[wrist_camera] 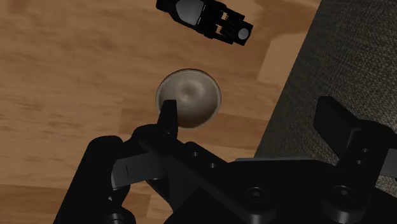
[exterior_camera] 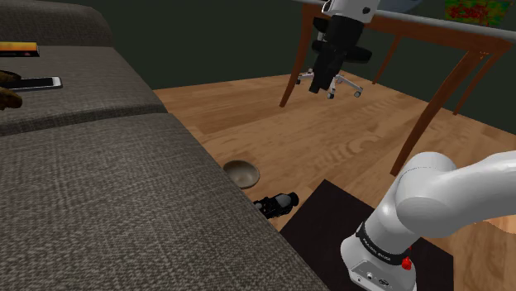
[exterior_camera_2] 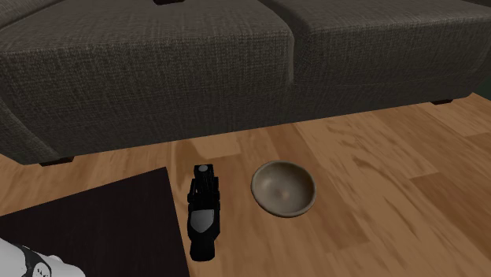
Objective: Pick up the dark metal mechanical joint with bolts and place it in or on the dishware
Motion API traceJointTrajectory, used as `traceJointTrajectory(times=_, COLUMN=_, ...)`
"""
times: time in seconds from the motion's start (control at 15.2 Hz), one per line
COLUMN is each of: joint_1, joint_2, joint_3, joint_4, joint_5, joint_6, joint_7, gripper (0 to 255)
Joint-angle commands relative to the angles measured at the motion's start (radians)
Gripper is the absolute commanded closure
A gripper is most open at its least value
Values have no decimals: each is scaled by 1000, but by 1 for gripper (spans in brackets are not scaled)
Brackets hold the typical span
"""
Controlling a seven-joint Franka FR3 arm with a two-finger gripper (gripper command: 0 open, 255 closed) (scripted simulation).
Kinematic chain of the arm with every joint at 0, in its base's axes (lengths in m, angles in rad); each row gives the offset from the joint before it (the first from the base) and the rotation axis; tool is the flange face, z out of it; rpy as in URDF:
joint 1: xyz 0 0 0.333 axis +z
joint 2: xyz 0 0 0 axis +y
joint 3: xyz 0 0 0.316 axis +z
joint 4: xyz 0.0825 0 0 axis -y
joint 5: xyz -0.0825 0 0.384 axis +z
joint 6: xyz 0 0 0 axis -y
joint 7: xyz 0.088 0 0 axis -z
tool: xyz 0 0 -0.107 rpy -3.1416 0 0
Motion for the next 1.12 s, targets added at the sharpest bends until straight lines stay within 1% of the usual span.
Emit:
traceJointTrajectory(times=0.0, joint_1=0, joint_2=0, joint_3=0, joint_4=0, joint_5=0, joint_6=0, joint_7=0, gripper=0)
traceJointTrajectory(times=0.53, joint_1=27, joint_2=28, joint_3=109, joint_4=-218, joint_5=21, joint_6=217, joint_7=70, gripper=0)
traceJointTrajectory(times=0.79, joint_1=45, joint_2=78, joint_3=165, joint_4=-304, joint_5=35, joint_6=335, joint_7=107, gripper=0)
traceJointTrajectory(times=1.06, joint_1=63, joint_2=155, joint_3=222, joint_4=-372, joint_5=47, joint_6=462, joint_7=148, gripper=0)
